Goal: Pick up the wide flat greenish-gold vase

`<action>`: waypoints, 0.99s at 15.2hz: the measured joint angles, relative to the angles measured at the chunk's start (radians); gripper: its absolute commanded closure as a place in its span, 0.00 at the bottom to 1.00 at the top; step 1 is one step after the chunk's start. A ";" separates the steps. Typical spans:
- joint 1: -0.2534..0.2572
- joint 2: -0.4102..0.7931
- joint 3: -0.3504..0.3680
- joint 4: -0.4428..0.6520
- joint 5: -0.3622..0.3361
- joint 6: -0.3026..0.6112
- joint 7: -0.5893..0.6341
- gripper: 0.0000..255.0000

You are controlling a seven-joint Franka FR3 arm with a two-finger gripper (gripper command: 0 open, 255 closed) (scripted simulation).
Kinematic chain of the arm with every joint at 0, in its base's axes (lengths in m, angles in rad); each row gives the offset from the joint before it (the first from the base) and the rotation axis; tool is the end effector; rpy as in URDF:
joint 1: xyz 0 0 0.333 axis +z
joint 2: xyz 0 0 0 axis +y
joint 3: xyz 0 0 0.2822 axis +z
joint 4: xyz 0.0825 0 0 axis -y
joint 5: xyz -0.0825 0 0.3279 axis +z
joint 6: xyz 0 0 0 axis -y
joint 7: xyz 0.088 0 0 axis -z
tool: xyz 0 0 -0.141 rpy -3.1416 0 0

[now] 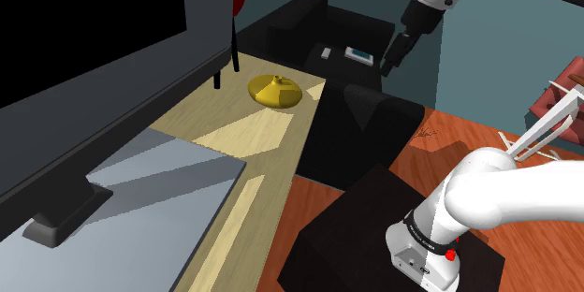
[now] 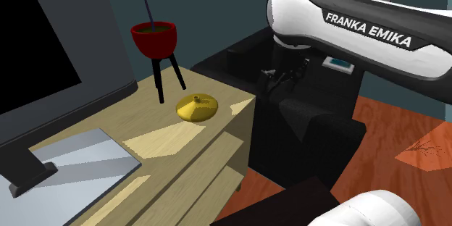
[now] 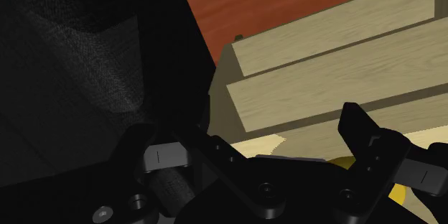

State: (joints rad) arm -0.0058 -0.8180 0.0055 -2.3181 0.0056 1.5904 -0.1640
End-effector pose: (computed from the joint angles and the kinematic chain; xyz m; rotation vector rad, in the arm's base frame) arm 0.2721 0.0011 0.5591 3.1222 0.2539 0.1412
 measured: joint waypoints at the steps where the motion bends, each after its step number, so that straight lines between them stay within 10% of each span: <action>1: 0.000 0.000 0.000 0.000 0.000 0.000 0.000 0.00; 15: 0.032 0.418 0.186 0.247 0.058 0.165 0.218 0.00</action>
State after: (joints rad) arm 0.0262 -0.4000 0.1910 -2.0710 0.0641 1.7552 0.0536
